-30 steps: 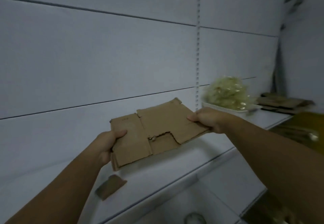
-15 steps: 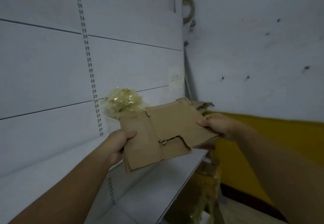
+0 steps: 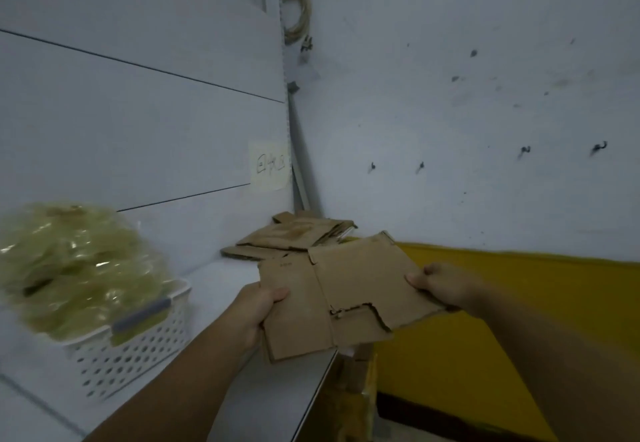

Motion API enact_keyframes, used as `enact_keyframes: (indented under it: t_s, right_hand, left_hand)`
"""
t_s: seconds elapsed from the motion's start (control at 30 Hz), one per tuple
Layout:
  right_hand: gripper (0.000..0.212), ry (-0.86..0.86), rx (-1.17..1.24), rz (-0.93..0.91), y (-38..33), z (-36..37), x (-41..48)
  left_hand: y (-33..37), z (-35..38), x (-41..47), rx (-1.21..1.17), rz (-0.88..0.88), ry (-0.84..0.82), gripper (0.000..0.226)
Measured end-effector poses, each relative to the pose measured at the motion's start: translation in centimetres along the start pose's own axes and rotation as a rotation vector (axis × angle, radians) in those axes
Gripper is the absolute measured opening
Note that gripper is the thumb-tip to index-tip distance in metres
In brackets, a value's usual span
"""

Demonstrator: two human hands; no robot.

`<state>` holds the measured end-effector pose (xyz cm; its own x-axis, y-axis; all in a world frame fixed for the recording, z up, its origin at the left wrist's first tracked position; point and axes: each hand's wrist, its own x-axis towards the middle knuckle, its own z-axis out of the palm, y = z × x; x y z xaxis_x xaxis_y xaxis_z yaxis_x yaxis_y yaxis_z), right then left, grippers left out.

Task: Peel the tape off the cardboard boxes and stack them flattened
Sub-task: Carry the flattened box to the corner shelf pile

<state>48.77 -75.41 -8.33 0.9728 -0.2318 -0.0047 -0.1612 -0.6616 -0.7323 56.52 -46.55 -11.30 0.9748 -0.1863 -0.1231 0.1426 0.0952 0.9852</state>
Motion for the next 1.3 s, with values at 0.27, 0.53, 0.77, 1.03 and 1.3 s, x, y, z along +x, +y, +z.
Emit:
enact_keyframes:
  t_s: [0.27,0.53,0.77,1.03,1.3]
  right_hand:
    - [0.04,0.067,-0.033,0.053,3.3,-3.2,10.3]
    - [0.053,0.04,-0.08,-0.026,8.5,-8.7,23.5]
    - [0.04,-0.03,-0.033,-0.181,9.4,-10.1,35.2]
    - [0.037,-0.11,0.014,-0.367,5.4,-4.9,47.0]
    - [0.039,-0.11,-0.082,-0.414,2.0,-3.1,59.0]
  left_hand:
    - [0.8,5.9,12.4,-0.008,-0.008,-0.1,0.042]
    - [0.8,14.1,22.9,-0.038,-0.069,-0.03,0.046]
    - [1.7,16.5,29.5,-0.049,-0.005,0.14,0.05]
    - [4.0,12.6,37.2,-0.104,-0.026,0.346,0.033]
    - [5.5,10.4,46.3,-0.061,0.048,0.458,0.047]
